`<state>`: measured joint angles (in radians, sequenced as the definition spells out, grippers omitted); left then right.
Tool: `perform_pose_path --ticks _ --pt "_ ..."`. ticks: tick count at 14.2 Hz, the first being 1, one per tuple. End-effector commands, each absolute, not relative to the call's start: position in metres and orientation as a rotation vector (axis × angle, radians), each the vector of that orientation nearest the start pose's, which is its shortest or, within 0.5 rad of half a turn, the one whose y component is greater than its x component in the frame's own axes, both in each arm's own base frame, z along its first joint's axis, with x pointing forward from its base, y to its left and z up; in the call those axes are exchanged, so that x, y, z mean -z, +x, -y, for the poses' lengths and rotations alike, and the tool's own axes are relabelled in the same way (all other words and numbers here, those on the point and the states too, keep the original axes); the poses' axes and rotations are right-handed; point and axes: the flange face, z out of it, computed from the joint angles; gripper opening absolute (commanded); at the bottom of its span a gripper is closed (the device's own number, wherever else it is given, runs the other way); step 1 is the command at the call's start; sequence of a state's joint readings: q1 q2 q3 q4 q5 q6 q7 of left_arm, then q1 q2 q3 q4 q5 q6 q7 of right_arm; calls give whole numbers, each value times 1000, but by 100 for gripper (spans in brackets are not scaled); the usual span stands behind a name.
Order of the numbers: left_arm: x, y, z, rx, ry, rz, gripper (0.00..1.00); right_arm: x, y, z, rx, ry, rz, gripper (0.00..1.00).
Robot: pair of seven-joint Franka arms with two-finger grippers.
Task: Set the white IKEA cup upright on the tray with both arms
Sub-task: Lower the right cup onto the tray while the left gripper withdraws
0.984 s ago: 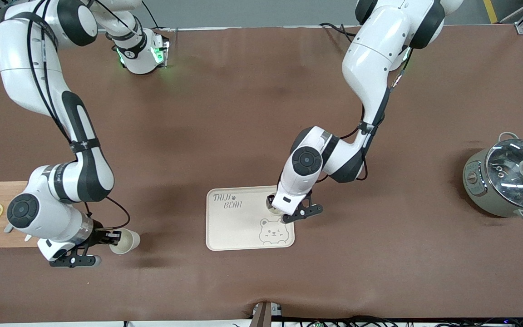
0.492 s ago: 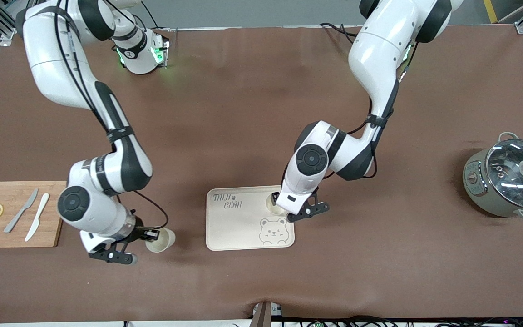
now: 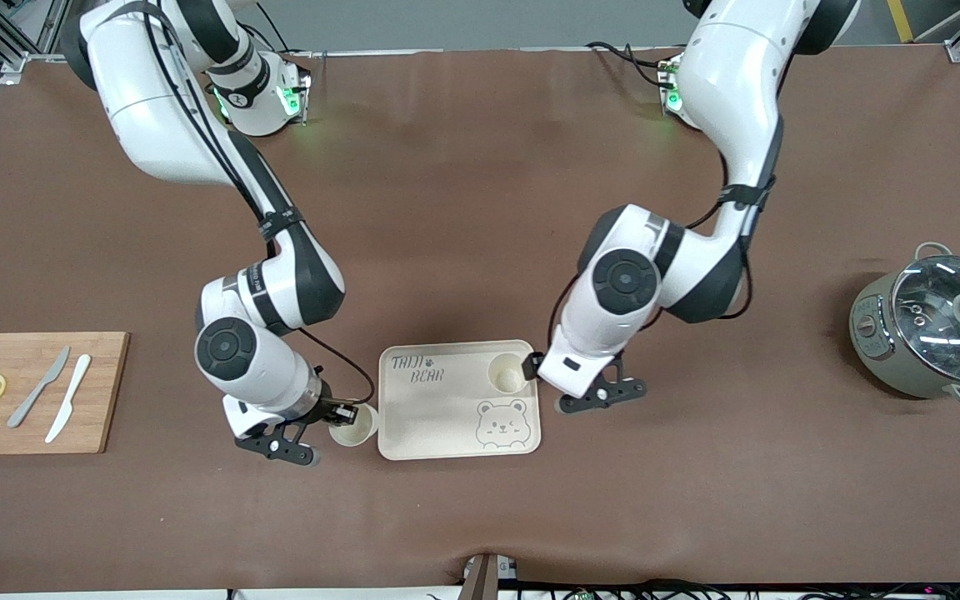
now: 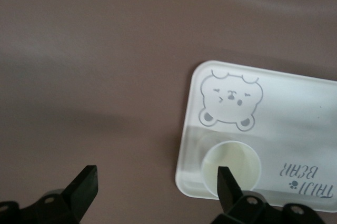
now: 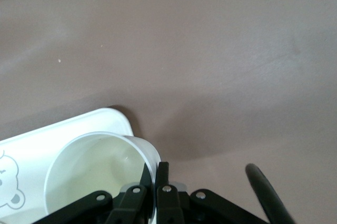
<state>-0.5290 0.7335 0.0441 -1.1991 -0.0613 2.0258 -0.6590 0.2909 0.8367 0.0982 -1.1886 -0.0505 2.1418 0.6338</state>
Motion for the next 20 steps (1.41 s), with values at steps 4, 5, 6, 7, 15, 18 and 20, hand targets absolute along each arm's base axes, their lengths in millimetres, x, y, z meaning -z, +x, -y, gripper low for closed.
perform_pose_path --ticks 4,5,6,7,15,18,20 --pt "-409 680 287 53 -3175 170 100 -278 698 -319 197 -3118 -443 0" --pt "-414 683 276 47 -3175 163 100 -275 696 -319 186 -3122 -444 0" --pt "-427 688 257 71 -3180 202 100 -272 693 -324 187 -3120 -433 0" --pt "-437 689 241 83 -3181 227 100 -269 692 -324 194 -3117 -429 0" --pt "-504 679 124 -50 -3163 141 100 -249 685 -337 218 -3085 -430 0" --pt "-529 673 90 -35 -3151 134 100 -243 679 -349 213 -3086 -435 0" --pt "-542 667 57 -54 -3152 61 100 -241 678 -352 225 -3076 -431 0"
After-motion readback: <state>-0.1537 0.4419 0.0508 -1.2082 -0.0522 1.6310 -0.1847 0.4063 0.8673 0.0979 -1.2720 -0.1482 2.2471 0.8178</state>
